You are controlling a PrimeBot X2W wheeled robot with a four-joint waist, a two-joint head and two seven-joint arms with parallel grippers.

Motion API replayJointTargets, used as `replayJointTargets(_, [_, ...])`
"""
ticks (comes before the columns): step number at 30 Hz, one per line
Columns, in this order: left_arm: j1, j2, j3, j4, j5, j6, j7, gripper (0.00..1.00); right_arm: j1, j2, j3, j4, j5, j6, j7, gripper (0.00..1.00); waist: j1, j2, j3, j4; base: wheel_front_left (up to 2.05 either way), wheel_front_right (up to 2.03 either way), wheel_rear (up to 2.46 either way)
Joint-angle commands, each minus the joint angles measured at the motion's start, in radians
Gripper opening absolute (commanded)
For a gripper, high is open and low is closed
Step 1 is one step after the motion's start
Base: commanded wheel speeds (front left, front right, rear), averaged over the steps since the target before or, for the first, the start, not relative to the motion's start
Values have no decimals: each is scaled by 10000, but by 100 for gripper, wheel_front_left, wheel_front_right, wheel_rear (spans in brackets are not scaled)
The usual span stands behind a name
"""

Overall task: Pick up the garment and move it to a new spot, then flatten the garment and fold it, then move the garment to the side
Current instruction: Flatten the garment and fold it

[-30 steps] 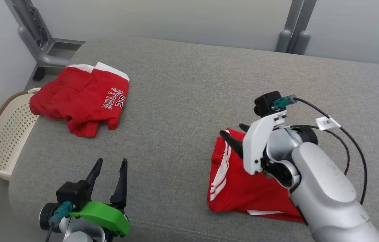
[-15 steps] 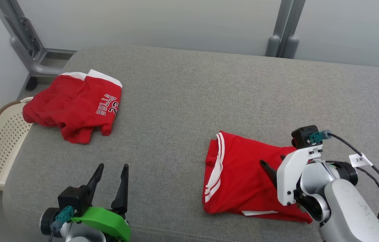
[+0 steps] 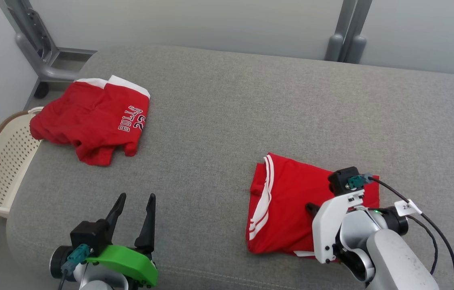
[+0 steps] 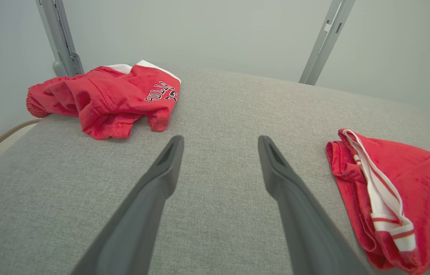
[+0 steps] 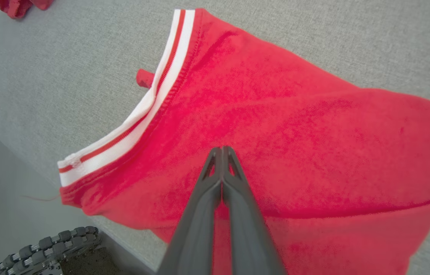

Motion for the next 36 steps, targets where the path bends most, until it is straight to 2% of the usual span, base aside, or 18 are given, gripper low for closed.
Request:
replayJointTargets(1, [-183, -25, 12, -11, -17, -45, -35, 100, -240, 26, 126, 221, -10, -4, -117, 0, 0, 0, 145, 118, 0, 0, 0])
replayJointTargets(8, [-397, -187, 59, 45, 64, -104, -35, 100, -1034, 107, 809, 1396, -69, -4, -677, 0, 0, 0, 498, 442, 0, 0, 0])
replayJointTargets(13, [-481, -305, 124, 132, 116, -173, -34, 100, -1513, 114, 1530, 2074, 542, -4, -1059, 0, 0, 0, 640, 657, 0, 0, 0])
replayJointTargets(25, [-595, -566, 287, 316, 339, -377, -34, 100, -2777, 117, 2428, 3798, 1482, -5, -1812, 0, 0, 0, 764, 1013, 0, 0, 0])
replayJointTargets(35, [-440, -618, 499, 425, 461, -406, -35, 100, -3618, 107, 3611, 3693, 2592, -5, -2114, 0, 0, 0, 607, 908, 0, 0, 0])
replayJointTargets(36, [-396, -606, 533, 426, 463, -397, -35, 100, -3701, 107, 3658, 3619, 2624, -5, -2070, 18, 0, 0, 558, 854, 0, 0, 0])
